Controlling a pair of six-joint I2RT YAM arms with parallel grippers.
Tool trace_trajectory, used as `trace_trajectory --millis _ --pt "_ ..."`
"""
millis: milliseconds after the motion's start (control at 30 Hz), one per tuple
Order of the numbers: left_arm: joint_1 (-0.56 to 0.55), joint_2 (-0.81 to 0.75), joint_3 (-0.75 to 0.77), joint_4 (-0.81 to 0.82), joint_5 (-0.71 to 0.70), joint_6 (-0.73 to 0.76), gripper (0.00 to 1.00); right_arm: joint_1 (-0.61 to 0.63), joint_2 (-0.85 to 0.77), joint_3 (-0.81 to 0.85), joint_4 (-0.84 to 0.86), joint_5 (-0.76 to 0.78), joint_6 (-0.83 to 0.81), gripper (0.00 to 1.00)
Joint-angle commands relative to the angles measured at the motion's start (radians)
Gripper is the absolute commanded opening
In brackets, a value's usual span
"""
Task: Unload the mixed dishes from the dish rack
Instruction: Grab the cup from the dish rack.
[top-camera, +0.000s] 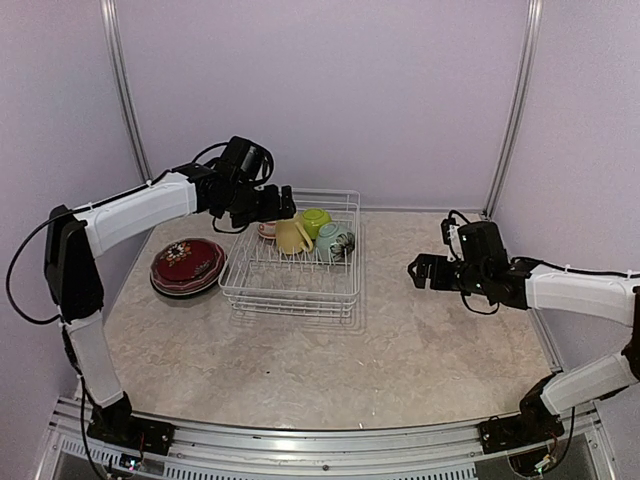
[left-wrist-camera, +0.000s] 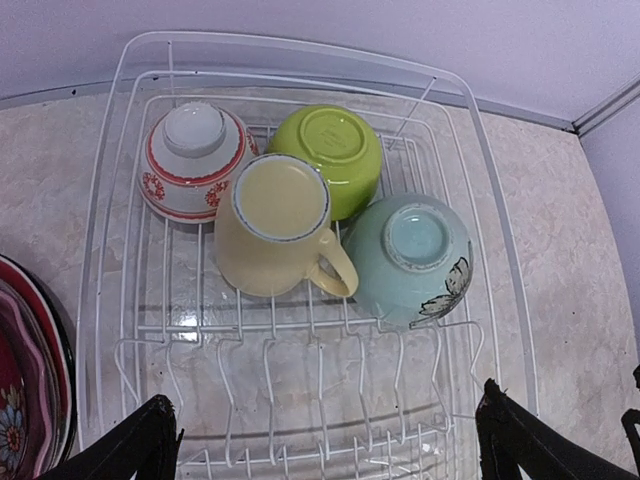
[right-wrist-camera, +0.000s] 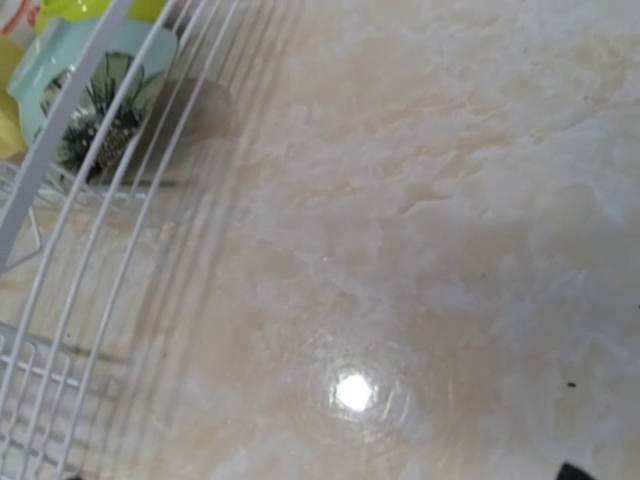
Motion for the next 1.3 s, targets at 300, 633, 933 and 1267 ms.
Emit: trace_trajectory --millis 300,633,933,1267 --pt "0.007 0.346 0.430 -0.199 -0.028 0.098 0.99 0.013 -0.004 -0.011 -0.016 0.034 -0.020 1.00" --pt "0.059 0.561 0.683 -0.286 -0.032 0.109 0.99 0.014 0.035 0.023 -0.038 0.051 -0.030 1.00" --pt "0.084 0.667 0.783 -0.289 0.028 0.124 0.96 0.014 0.086 0.059 -0.045 0.054 -0.044 1.00" --pt "0.087 0.719 0.842 -0.282 0.040 0.126 0.88 0.014 0.104 0.065 -0.040 0.046 -0.040 1.00"
